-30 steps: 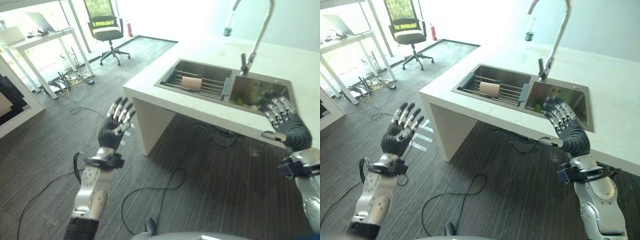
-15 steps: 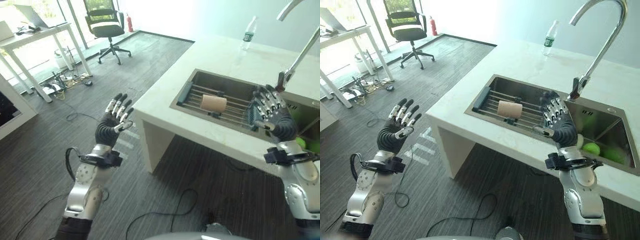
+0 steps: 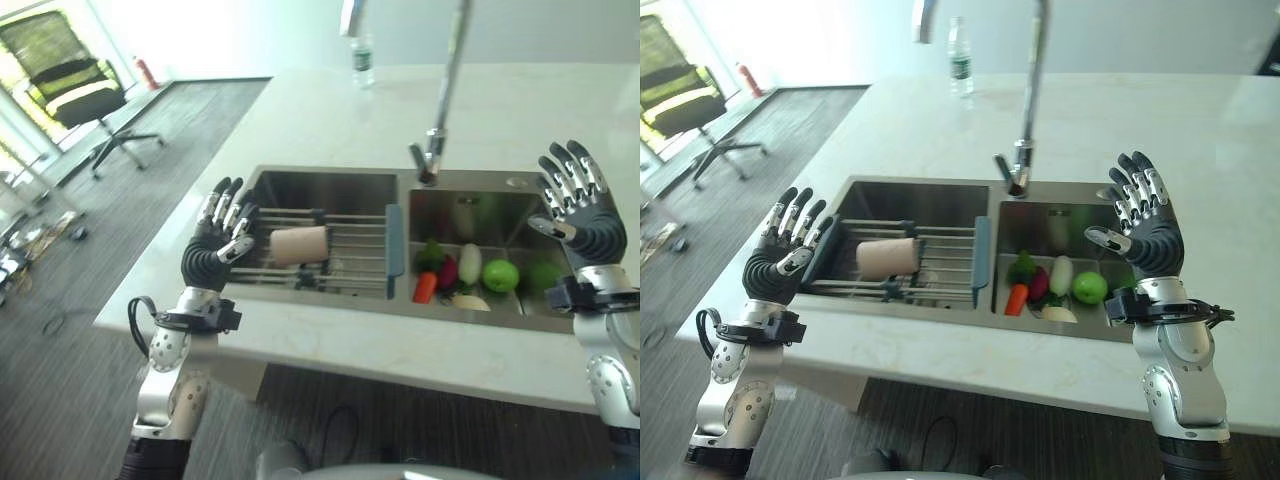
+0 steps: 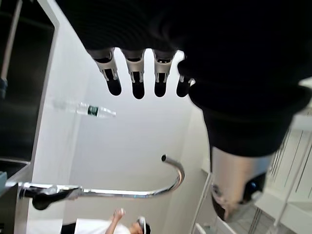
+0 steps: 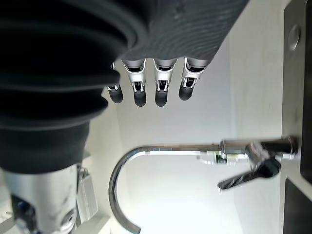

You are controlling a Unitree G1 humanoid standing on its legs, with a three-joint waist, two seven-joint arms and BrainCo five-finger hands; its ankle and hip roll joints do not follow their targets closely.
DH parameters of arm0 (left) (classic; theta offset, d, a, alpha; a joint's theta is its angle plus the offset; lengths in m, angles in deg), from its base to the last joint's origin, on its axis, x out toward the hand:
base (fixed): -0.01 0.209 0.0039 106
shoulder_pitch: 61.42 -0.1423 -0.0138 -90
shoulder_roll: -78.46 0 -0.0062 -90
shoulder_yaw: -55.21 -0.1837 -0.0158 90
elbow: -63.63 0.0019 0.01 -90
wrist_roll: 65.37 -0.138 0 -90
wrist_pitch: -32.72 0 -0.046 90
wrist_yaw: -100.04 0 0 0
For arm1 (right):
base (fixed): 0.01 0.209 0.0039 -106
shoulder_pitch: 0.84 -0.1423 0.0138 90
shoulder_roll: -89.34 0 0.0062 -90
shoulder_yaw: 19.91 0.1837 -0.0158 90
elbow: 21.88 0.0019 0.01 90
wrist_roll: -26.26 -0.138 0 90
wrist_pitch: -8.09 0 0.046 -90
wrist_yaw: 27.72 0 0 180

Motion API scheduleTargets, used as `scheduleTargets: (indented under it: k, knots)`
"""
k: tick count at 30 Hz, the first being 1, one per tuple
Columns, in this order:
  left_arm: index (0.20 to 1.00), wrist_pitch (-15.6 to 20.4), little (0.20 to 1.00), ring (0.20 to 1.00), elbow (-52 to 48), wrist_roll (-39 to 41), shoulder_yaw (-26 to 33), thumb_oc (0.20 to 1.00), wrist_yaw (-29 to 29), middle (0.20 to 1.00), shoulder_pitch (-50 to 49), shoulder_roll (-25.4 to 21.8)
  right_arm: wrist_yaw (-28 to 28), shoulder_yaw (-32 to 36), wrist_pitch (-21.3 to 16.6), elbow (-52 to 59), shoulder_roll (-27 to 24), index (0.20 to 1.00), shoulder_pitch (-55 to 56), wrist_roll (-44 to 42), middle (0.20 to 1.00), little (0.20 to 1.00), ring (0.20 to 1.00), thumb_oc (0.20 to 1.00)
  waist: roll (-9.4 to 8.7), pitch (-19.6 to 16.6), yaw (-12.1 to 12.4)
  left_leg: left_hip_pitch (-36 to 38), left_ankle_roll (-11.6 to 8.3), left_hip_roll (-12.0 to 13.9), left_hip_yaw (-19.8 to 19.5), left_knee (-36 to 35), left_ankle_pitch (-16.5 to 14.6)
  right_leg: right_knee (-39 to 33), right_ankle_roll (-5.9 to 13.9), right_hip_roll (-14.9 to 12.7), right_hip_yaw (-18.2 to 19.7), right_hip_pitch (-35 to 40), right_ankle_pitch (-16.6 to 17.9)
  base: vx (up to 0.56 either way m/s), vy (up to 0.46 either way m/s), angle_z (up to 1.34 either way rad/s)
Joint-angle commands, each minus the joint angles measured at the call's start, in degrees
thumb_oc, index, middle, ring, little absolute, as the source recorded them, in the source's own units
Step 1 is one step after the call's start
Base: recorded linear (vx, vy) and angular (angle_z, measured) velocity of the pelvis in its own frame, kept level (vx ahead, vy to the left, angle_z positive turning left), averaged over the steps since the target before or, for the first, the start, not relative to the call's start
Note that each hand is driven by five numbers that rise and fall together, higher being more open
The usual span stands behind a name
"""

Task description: Place the dishes in the dishwasher.

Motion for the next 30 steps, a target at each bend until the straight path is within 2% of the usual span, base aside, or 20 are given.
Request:
scheduleTargets:
  k: [1,3,6,13,16,19,21,23,27,30]
  knots:
    - [1.0,6.69,1.0,1.0,-4.11,0.06,1.36,1.0,0.2,1.0,-0.31,-1.59,-2.0,1.49,-2.73,2.65,-3.01,1.0,-2.08,-0.58,1.0,1.0,1.0,1.0,-0.26,-2.58,1.59,8.29,0.44,-1.23,-2.15,-0.01,1.59,-0.1,10.15,-10.87,2.73,0.0,0.66,0.29,0.338,-0.92]
    - [1.0,6.55,1.0,1.0,-3.68,1.09,2.15,1.0,-0.31,1.0,0.23,-2.35,-1.84,3.04,-1.86,3.63,-3.14,1.0,-1.11,-1.69,1.0,1.0,1.0,1.0,-0.13,-3.19,0.98,9.07,0.49,-1.25,0.04,-0.01,0.37,-0.1,11.58,-12.48,1.38,0.25,1.05,0.22,0.287,-0.81]
    - [1.0,6.12,1.0,1.0,-4.24,1.16,3.04,1.0,0.07,1.0,1.96,-3.27,-2.24,4.44,-2.0,5.6,-1.38,1.0,1.38,-1.38,1.0,1.0,1.0,1.0,-0.22,-3.77,0.3,8.91,1.26,-2.06,0.5,-0.01,-0.51,0.05,13.04,-13.99,-0.06,0.19,1.81,0.12,0.194,0.06]
    - [1.0,6.14,1.0,1.0,-5.46,1.57,3.46,1.0,1.9,1.0,2.57,-3.21,-1.74,4.74,-0.35,5.33,-0.51,1.0,1.37,1.06,1.0,1.0,1.0,1.0,-1.15,-4.65,1.45,8.7,2.29,-2.78,0.3,-0.01,-1.27,-0.1,13.56,-14.64,-1.51,0.09,2.08,0.05,0.069,0.24]
    - [1.0,6.3,1.0,1.0,-6.18,-1.1,3.44,1.0,3.27,1.0,2.07,-3.18,-1.56,4.86,0.34,5.56,-1.25,1.0,1.05,1.01,1.0,1.0,1.0,1.0,-1.49,-4.73,2.22,8.35,2.19,-2.61,-0.08,-0.01,-1.24,-0.1,13.35,-14.49,-1.78,0.16,1.68,-0.01,0.0,0.03]
    - [1.0,4.84,1.0,1.0,-6.31,-7.58,4.31,1.0,6.68,1.0,1.07,-4.1,-1.32,5.29,0.79,5.87,-2.19,1.0,1.0,0.76,1.0,1.0,1.0,1.0,-1.63,-4.7,2.96,8.1,1.9,-2.2,-0.16,-0.01,-0.99,-0.1,13.28,-14.34,-2.15,0.38,1.32,-0.01,-0.005,0.03]
    - [1.0,2.07,1.0,1.0,-5.72,-19.99,5.43,1.0,10.81,1.0,0.08,-6.24,-0.89,5.57,1.3,6.35,-3.31,1.0,0.93,0.66,1.0,1.0,1.0,1.0,-1.66,-4.7,3.63,7.9,1.68,-1.89,-0.44,-0.01,-0.71,-0.1,13.29,-14.17,-2.52,0.6,1.08,-0.02,-0.015,0.04]
    - [1.0,-0.07,1.0,1.0,-4.37,-27.6,6.6,1.0,12.28,1.0,-0.22,-9.74,-0.82,5.73,1.69,6.18,-4.49,1.0,0.52,0.59,1.0,1.0,1.0,1.0,-1.54,-4.66,3.93,7.82,1.41,-1.72,-0.45,-0.01,-0.47,-0.1,13.38,-14.1,-2.87,0.69,1.06,-0.03,-0.014,0.1]
    - [1.0,-2.48,1.0,1.0,-1.48,-35.45,6.81,1.0,13.38,1.0,2.19,-16.01,-0.15,4.09,2.61,4.93,-6.37,1.0,-2.08,1.05,1.0,1.0,1.0,1.0,-0.98,-4.77,3.79,7.88,0.93,-1.21,0.11,-0.01,0.06,-0.1,13.58,-14.11,-3.29,0.87,1.04,-0.02,-0.004,0.07]
    - [1.0,-4.89,1.0,1.0,2.12,-37.11,4.53,1.0,13.18,1.0,5.82,-18.77,-0.29,2.65,2.08,3.9,-6.74,1.0,-3.18,1.4,1.0,1.0,1.0,1.0,-0.49,-4.99,2.83,8.21,0.9,-1.06,0.73,-0.01,0.17,-0.1,13.69,-14.06,-3.14,0.95,1.04,0.0,0.0,0.0]
